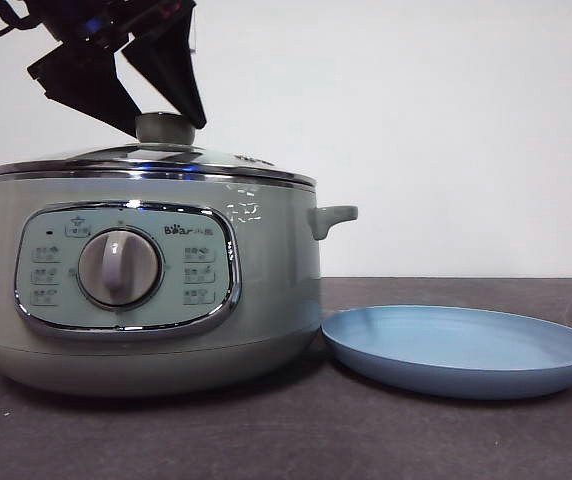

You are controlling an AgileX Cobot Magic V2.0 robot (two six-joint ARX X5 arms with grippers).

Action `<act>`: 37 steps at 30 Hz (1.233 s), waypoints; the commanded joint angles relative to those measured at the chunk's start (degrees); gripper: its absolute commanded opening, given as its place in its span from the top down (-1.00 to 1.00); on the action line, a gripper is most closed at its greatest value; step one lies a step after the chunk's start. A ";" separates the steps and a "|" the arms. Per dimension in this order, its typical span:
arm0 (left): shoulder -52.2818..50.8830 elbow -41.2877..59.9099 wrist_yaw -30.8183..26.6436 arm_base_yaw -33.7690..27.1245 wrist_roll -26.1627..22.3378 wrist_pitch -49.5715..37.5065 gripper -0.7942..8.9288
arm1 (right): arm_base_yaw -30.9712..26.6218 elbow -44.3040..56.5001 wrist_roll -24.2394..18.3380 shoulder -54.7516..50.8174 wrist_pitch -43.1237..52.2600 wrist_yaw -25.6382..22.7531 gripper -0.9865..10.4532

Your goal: Take the pumpkin out from the steamer,put the pumpkin in the blue plate,close the lid

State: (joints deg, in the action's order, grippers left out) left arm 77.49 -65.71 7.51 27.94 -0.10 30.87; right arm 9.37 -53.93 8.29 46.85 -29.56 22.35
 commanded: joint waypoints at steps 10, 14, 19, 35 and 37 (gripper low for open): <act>-0.24 -0.09 -0.07 0.22 -2.95 -1.27 0.85 | 0.09 -0.22 -0.26 0.02 0.31 -0.15 0.00; -1.95 -0.20 -0.35 0.22 -2.95 -3.78 0.85 | 0.09 -0.22 -0.26 0.02 0.42 -0.13 0.00; -5.66 -0.46 -2.05 0.22 -2.93 -6.69 0.85 | 0.44 -0.24 -0.26 0.04 1.27 0.28 0.01; -24.02 -1.20 -20.74 0.22 -3.21 -1.09 0.85 | 18.45 -7.69 -4.42 17.53 2.03 0.00 0.01; -26.49 -1.20 -22.75 0.22 -3.23 0.24 0.85 | 21.38 -10.67 -6.01 21.75 1.62 -0.35 0.00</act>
State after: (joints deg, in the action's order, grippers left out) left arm 52.45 -65.67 -14.31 27.94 -2.59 33.08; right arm 29.54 -63.33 4.58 66.57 -27.92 22.30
